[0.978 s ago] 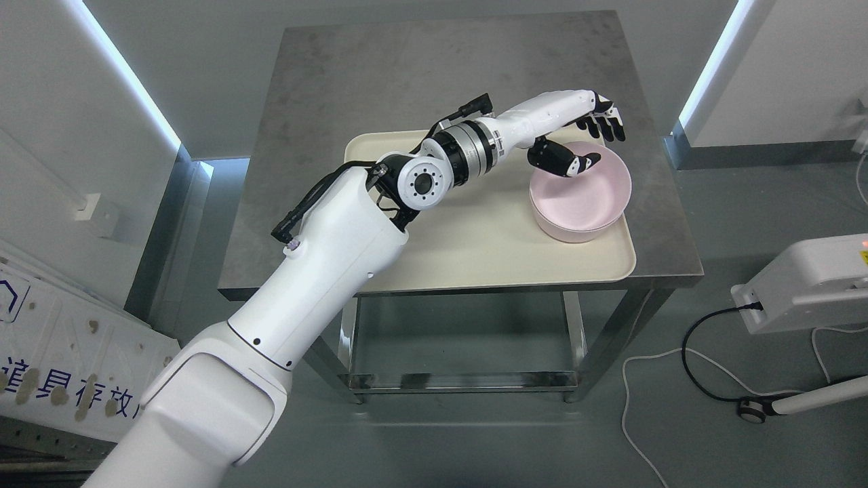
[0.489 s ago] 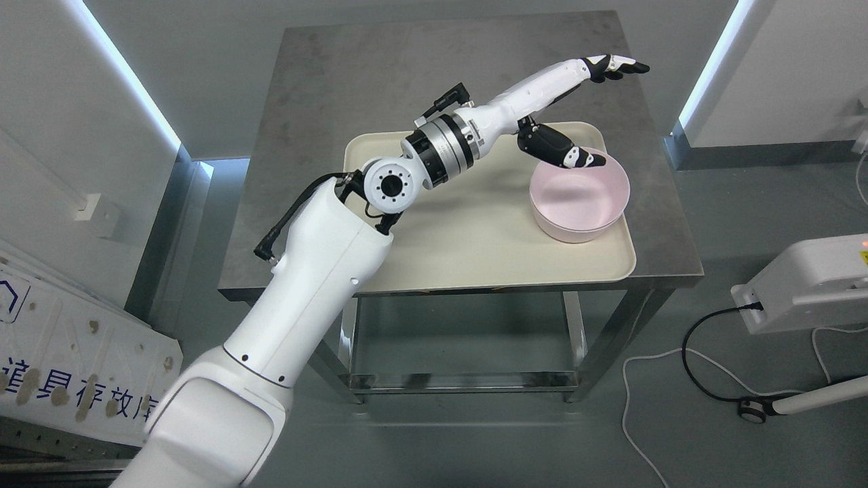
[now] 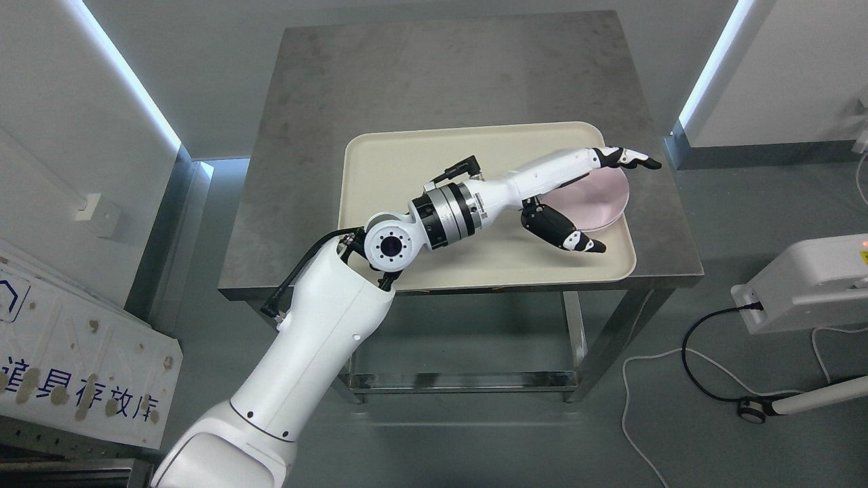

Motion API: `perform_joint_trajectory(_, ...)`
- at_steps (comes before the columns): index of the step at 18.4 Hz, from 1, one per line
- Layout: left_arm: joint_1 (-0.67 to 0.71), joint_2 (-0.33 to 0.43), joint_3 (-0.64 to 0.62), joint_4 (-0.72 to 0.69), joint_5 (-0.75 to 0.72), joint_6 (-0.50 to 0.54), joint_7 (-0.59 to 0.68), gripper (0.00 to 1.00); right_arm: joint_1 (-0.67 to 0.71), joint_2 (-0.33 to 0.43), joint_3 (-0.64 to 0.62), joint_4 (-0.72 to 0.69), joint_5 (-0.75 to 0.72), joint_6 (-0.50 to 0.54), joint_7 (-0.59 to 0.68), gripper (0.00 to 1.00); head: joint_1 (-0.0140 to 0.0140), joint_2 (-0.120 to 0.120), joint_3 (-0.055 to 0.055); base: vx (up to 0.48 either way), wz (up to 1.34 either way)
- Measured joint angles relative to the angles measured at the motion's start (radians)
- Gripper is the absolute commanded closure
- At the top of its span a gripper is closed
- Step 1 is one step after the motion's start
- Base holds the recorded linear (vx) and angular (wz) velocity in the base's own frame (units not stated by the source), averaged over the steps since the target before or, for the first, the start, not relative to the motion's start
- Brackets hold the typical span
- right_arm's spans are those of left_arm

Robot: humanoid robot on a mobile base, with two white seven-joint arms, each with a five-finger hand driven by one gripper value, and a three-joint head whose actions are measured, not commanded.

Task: Stack pink IKEA bowls on left shelf middle
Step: 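Reach the left hand to the stacked bowls and grip the rim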

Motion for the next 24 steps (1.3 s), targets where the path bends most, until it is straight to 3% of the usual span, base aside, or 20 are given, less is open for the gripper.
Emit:
perform_joint_trajectory(4, -0.007, 0.0, 0.001, -0.03, -0.133, 0.071, -0.055, 0.32, 0.0, 0.0, 0.0, 0.0, 0.0, 0.0, 0.0, 0.0, 0.0, 0.0, 0.0, 0.0, 0.0)
perform_joint_trajectory(10, -0.023, -0.001, 0.012, -0.056, -0.25, 0.086, -0.113, 0.45, 0.0, 0.0, 0.0, 0.0, 0.0, 0.0, 0.0, 0.0, 0.0, 0.0, 0.0, 0.0, 0.0)
perform_joint_trajectory(16, -0.03, -0.001, 0.027, -0.061, -0.334, 0.085, -0.122, 0.46, 0.0, 0.0, 0.0, 0.0, 0.0, 0.0, 0.0, 0.0, 0.0, 0.0, 0.0, 0.0, 0.0)
perform_joint_trajectory(20, -0.03, -0.001, 0.03, -0.06, -0.364, 0.079, -0.124, 0.55, 0.0, 0.0, 0.0, 0.0, 0.0, 0.0, 0.0, 0.0, 0.0, 0.0, 0.0, 0.0, 0.0)
perform_joint_trajectory(24, -0.028, -0.001, 0.032, -0.054, -0.394, 0.077, -0.124, 0.56, 0.0, 0.0, 0.0, 0.0, 0.0, 0.0, 0.0, 0.0, 0.0, 0.0, 0.0, 0.0, 0.0)
